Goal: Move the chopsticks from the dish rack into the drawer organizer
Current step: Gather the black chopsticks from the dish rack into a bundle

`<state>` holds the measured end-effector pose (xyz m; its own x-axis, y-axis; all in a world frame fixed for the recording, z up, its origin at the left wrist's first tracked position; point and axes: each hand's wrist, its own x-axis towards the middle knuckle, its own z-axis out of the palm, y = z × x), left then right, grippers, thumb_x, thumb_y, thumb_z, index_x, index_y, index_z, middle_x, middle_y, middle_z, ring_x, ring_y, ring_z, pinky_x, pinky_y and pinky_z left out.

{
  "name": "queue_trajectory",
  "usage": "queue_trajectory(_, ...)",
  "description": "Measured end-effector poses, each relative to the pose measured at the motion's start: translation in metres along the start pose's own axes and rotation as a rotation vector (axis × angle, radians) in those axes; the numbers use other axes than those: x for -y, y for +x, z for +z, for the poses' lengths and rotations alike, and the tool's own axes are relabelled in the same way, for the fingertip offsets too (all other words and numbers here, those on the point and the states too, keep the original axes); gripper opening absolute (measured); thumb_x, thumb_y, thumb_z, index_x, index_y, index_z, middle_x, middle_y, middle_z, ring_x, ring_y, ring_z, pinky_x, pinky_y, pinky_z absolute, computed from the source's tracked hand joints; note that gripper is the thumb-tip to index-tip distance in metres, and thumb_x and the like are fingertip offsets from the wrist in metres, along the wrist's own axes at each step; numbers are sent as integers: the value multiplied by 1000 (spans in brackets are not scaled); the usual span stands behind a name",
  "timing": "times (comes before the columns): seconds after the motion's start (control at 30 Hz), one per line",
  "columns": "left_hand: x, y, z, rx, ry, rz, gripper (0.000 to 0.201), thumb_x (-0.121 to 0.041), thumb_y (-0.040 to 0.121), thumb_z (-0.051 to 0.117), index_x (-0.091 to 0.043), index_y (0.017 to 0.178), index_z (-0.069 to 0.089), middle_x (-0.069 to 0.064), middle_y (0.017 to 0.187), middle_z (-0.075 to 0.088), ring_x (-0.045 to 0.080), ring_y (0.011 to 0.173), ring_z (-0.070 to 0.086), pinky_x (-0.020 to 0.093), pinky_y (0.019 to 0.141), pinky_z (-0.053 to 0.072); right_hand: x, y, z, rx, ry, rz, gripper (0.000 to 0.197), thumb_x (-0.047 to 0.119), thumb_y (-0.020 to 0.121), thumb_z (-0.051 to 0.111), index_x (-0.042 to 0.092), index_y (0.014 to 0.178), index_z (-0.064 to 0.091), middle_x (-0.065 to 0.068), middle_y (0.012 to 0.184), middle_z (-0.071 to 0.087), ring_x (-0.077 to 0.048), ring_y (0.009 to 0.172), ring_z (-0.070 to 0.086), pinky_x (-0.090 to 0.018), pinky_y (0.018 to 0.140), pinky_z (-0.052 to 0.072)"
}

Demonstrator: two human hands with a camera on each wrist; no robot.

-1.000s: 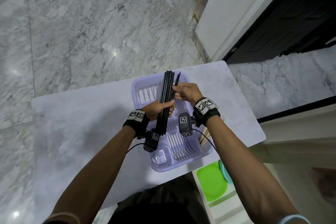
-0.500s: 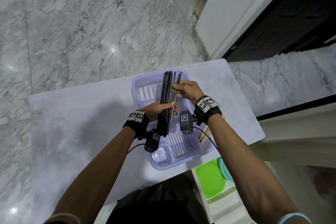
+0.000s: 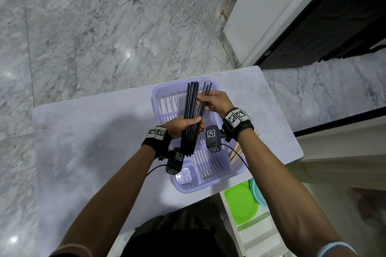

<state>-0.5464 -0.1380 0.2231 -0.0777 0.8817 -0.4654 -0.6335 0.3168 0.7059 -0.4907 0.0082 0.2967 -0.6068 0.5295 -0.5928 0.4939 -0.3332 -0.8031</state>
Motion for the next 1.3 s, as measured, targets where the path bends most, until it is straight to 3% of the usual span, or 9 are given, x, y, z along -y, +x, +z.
queue_trajectory(0.27, 2, 1, -1, 6, -20, -1, 19, -21, 100, 50, -6, 99, 62, 4, 85, 63, 16, 79, 63, 28, 78, 53, 0, 1, 4, -1, -33, 22, 11, 16, 84, 74, 8, 92, 71, -1, 77, 73, -12, 66, 71, -22, 62, 56)
queue_trajectory(0.5, 0, -2, -2, 4, -31, -22, 20, -19, 101, 48, -4, 101, 60, 4, 83, 64, 15, 78, 65, 27, 80, 55, 1, 5, 4, -9, -125, 19, 13, 5, 92, 62, 7, 79, 65, -2, 62, 66, -14, 58, 63, -23, 57, 54)
queue_trajectory(0.67, -1, 1, 2, -15, -10, -31, 19, -19, 101, 48, -5, 98, 61, 6, 86, 63, 16, 79, 64, 29, 81, 54, -1, 2, 8, -25, -66, 11, 5, 5, 96, 54, 4, 98, 59, -6, 75, 62, -16, 65, 59, -27, 60, 52)
queue_trajectory(0.8, -2, 2, 4, -23, -11, -41, 18, -20, 100, 49, -7, 99, 61, 5, 88, 63, 17, 82, 63, 30, 82, 53, -4, 4, 3, -11, -38, 4, 27, 17, 86, 72, 4, 109, 66, -4, 83, 69, -14, 72, 66, -26, 67, 54)
queue_trajectory(0.9, 0, 0, 7, -10, -28, -42, 18, -19, 102, 47, -8, 98, 60, 2, 86, 63, 14, 78, 64, 27, 79, 54, -8, 6, -1, -20, -71, -5, 18, 10, 82, 76, 5, 98, 70, -7, 85, 71, -17, 74, 68, -29, 74, 57)
queue_trajectory(1.0, 6, 1, 5, -11, -26, -39, 19, -20, 102, 47, -6, 103, 60, 3, 89, 62, 15, 83, 63, 28, 84, 52, -9, 6, -1, -25, -99, -3, 2, 5, 86, 70, 7, 85, 69, -7, 80, 69, -16, 69, 67, -26, 67, 57)
queue_trajectory(1.1, 9, 2, 5, -17, -7, -47, 20, -21, 102, 46, -7, 105, 60, 3, 92, 62, 13, 83, 64, 25, 79, 53, -11, 7, 1, -36, -107, 6, 11, 5, 88, 67, 9, 78, 68, -1, 66, 70, -13, 62, 66, -24, 60, 55)
queue_trajectory(1.2, 10, 4, 5, -24, -13, -57, 21, -21, 103, 44, -7, 105, 60, 3, 92, 62, 11, 80, 66, 21, 74, 54, -14, 10, 0, -43, -113, 17, 5, 5, 90, 65, 5, 88, 71, 2, 63, 70, -11, 60, 66, -27, 62, 56)
queue_trajectory(1.3, 9, 4, 7, -34, -36, -73, 22, -21, 103, 44, -7, 106, 59, 4, 91, 61, 9, 76, 67, 20, 68, 54, -14, 13, 0, -50, -108, 30, 20, 3, 92, 61, 0, 110, 69, -4, 78, 68, -16, 71, 64, -36, 79, 56)
